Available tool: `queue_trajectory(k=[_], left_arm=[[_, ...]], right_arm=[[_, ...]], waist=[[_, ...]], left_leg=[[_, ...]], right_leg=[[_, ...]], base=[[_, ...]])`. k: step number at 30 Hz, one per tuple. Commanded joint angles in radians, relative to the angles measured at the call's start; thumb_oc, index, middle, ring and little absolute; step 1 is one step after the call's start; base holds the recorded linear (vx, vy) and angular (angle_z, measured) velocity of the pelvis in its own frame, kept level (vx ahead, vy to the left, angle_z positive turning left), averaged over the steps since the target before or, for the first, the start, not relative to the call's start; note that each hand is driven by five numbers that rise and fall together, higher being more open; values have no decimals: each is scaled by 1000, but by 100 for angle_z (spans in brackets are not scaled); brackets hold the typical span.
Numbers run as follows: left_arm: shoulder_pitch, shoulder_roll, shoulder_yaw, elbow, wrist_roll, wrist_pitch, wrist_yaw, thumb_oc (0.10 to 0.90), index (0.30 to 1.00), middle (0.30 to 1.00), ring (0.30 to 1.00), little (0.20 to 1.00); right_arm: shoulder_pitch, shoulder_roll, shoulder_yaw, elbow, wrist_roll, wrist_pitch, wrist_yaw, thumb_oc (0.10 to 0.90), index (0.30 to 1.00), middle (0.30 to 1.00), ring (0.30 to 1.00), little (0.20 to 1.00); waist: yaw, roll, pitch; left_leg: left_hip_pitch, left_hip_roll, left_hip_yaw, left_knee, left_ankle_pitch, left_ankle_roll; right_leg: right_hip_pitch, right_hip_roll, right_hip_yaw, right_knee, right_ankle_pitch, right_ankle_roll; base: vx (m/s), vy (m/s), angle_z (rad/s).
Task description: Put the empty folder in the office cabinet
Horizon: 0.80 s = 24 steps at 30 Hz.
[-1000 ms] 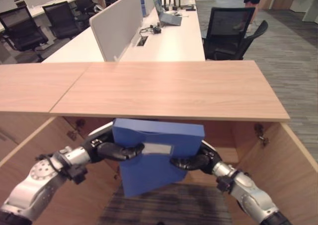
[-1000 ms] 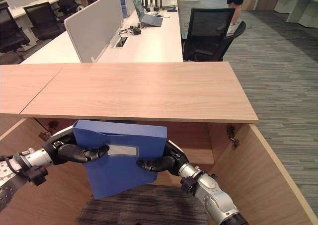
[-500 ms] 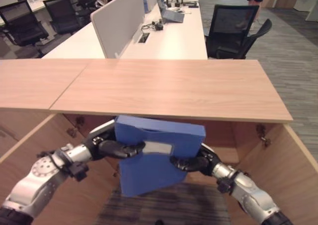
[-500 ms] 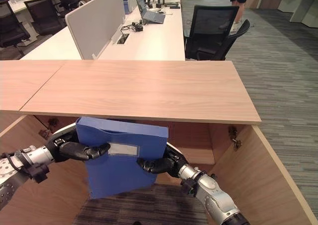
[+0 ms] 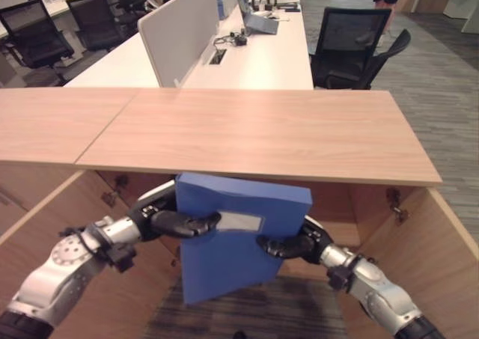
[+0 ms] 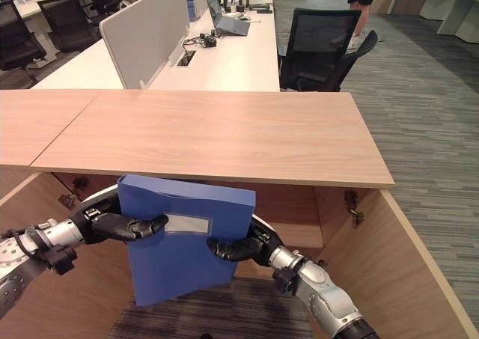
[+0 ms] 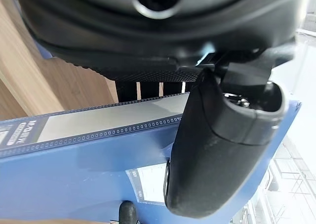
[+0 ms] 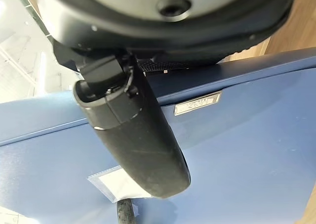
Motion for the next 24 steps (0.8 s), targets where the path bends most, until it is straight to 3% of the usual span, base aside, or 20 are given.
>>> queue_trajectory(k=[1, 5, 10, 12, 18, 24], left_arm=[[-151, -87, 39, -52, -61, -139, 8, 800, 900, 900, 900, 900], [-83, -152, 124, 8, 72, -201, 132, 800, 900, 900, 900, 900], [-8, -197, 179, 107, 223, -214, 190, 800, 900, 900, 900, 900], [57, -249, 210, 235, 319, -198, 232, 800, 900, 900, 900, 900], [119, -368, 211, 443, 422, -181, 272, 800, 900, 900, 900, 900], [94, -530, 109, 874, 642, -176, 323, 800, 900, 900, 900, 900]], right_arm=[[-159, 60, 55, -162, 36, -28, 63, 400, 300, 300, 300, 300], [-124, 29, 19, -151, 5, -7, 58, 400, 300, 300, 300, 300], [-75, 13, -30, -151, -13, 10, 64, 400, 300, 300, 300, 300], [-43, 4, -70, -155, -30, 12, 66, 400, 300, 300, 300, 300], [-17, -5, -103, -155, -62, 7, 69, 400, 300, 300, 300, 300], [7, 9, -68, -85, -132, 2, 69, 400, 300, 300, 300, 300]], waist=[[-22, -22, -28], [-10, -30, -24], [-2, -34, -21], [3, -36, -19], [10, -39, -14], [16, -43, -8]], left_leg=[[82, 3, -9, -1, -114, -32], [78, 3, -16, -1, -112, -31], [70, 1, -21, -1, -111, -30], [68, 1, -25, -1, -112, -27], [60, 0, -32, -1, -109, -25], [45, -1, -43, -1, -105, -24]], right_leg=[[64, -26, -1, 18, -85, 60], [63, -27, -4, 19, -86, 59], [59, -29, -12, 26, -87, 60], [55, -29, -17, 34, -90, 59], [48, -30, -25, 37, -93, 59], [41, -30, -37, 38, -99, 59]], base=[[0, 0, 0], [0, 0, 0], [-6, 4, 4], [-6, 9, 4], [-1, 12, 9], [-1, 8, 0]])
